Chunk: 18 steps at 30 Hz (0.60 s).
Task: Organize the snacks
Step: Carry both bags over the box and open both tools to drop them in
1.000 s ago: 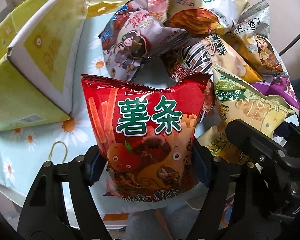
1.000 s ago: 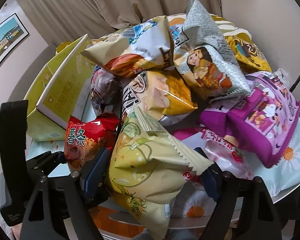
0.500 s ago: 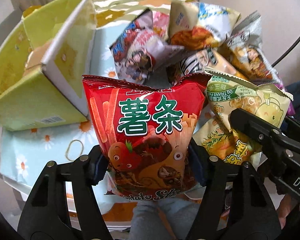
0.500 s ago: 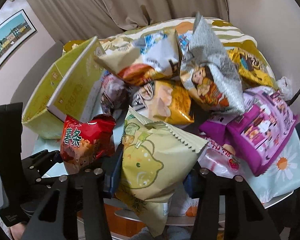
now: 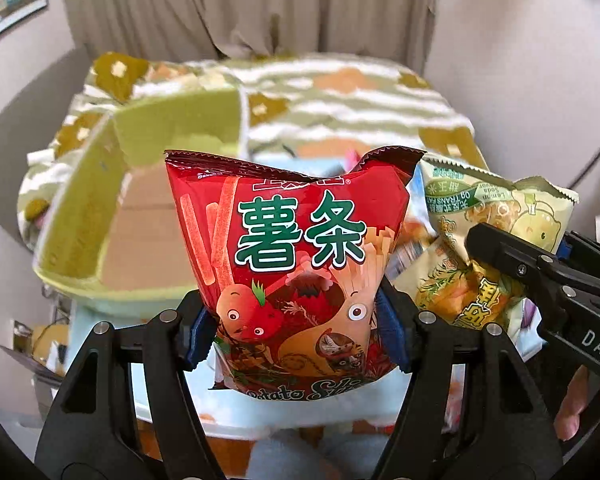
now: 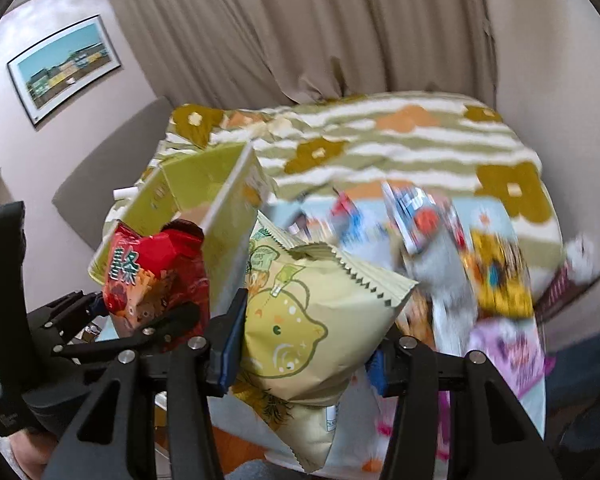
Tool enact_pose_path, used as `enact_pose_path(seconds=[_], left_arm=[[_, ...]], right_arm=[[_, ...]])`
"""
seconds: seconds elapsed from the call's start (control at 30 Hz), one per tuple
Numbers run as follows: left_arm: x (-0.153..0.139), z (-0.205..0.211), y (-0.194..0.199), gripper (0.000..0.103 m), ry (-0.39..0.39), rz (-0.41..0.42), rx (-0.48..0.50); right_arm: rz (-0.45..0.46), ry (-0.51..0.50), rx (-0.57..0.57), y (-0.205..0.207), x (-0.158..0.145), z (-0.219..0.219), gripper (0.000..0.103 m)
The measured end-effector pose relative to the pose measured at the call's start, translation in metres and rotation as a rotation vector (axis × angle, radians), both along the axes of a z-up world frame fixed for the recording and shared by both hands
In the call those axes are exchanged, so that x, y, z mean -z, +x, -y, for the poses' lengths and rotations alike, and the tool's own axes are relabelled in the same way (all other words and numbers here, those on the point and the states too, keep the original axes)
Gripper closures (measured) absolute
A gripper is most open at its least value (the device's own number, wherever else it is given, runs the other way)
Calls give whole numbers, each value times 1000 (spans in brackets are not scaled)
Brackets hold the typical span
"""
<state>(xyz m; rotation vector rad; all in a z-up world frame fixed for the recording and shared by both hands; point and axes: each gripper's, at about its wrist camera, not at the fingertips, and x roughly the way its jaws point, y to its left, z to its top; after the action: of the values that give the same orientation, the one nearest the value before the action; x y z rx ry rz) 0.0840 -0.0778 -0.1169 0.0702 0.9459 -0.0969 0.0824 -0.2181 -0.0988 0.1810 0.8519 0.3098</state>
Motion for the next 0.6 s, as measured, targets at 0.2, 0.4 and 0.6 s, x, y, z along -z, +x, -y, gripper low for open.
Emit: enact_pose_path(seconds=[0.2, 0.4, 0.6], left_arm=[[-28, -46, 39, 36, 3, 60, -53], [-44, -94, 95, 36, 24, 81, -82], [-25, -145, 162, 36, 22, 21, -92]], right_arm=[[58, -3, -56, 45, -29, -42, 56], [82, -42, -64, 99, -51, -96, 56], [51, -44, -65, 151, -48, -147, 56]])
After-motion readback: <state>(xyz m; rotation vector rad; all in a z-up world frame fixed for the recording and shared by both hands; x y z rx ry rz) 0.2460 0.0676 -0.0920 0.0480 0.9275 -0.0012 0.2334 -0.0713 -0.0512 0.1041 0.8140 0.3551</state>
